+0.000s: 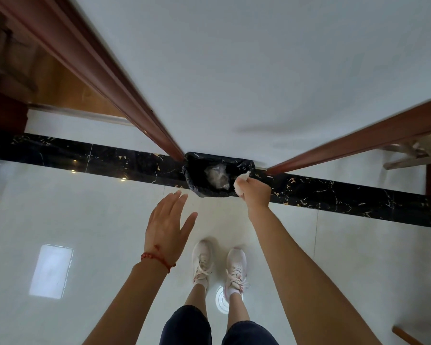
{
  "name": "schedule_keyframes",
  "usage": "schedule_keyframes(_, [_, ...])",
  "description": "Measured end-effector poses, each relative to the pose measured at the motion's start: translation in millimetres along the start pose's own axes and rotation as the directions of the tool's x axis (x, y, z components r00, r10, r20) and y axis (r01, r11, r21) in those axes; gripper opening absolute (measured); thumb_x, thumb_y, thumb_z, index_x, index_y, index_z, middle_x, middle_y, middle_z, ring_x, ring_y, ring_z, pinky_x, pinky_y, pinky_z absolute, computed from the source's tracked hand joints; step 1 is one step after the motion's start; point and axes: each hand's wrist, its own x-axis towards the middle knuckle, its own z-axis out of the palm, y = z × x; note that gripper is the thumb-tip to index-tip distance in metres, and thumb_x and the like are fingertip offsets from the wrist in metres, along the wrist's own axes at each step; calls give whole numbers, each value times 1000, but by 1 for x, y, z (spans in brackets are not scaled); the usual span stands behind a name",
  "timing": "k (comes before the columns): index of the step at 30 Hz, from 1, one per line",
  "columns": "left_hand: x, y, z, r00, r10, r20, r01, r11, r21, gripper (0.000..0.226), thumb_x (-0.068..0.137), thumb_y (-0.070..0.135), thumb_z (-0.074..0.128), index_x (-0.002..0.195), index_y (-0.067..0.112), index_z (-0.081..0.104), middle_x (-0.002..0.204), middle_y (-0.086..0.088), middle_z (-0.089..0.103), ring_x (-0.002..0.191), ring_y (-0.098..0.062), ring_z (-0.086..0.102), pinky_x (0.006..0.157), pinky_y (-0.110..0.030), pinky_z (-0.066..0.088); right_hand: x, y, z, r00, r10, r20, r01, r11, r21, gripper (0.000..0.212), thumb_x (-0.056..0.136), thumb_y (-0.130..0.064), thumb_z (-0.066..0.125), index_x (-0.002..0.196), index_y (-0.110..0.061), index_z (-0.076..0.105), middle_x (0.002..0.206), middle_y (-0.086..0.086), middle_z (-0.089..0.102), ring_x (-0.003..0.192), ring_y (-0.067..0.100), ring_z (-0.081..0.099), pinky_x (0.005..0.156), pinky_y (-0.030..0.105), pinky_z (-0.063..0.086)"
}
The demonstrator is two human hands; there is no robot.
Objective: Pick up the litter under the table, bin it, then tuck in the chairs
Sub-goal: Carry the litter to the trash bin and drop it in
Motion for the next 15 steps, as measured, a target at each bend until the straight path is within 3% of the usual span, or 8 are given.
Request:
schedule_keyframes(4, [5,-4,-1,999,-32,0,32,999,-16,44,85,24,60,123,3,52,129,-19,54,122,-36,47,101,-47,36,9,-1,5,998,51,45,-55,993,101,40,73,-5,61,45,-15,34,54,5,32,54,16,34,68,32,42])
schedule_keyframes(7, [4,-6,-1,998,-53,16,53,999,-9,45,86,27,57,124,5,50,131,-18,53,124,-35,46,103,-46,34,4,1,-2,996,22,82,-23,1000,20,40,75,-7,61,50,-17,31,57,3,30,59,18,33,73,33,39])
schedule_keyframes(9, [3,-7,-3,998,-52,22,52,999,0,45,87,28,56,125,5,49,132,-17,52,124,-35,45,103,-46,35,-4,2,-9,992,-69,104,76,995,-62,38,77,-10,61,49,-21,39,57,-4,36,60,13,35,74,30,40])
schedule_keyframes(12, [1,-3,-8,998,-52,38,51,999,7,45,87,29,55,125,6,49,133,-17,52,125,-34,45,103,-45,34,-28,1,-24,954,-248,167,280,938,-206,6,83,-18,60,81,-18,65,83,-7,59,78,6,52,78,25,39])
schedule_keyframes(15, [-3,5,-17,999,-22,35,22,1000,21,44,86,27,57,124,4,50,130,-19,54,122,-35,47,102,-46,36,-53,-1,-43,895,-387,222,445,812,-378,36,88,-23,57,119,-5,56,124,9,58,114,20,53,94,32,44])
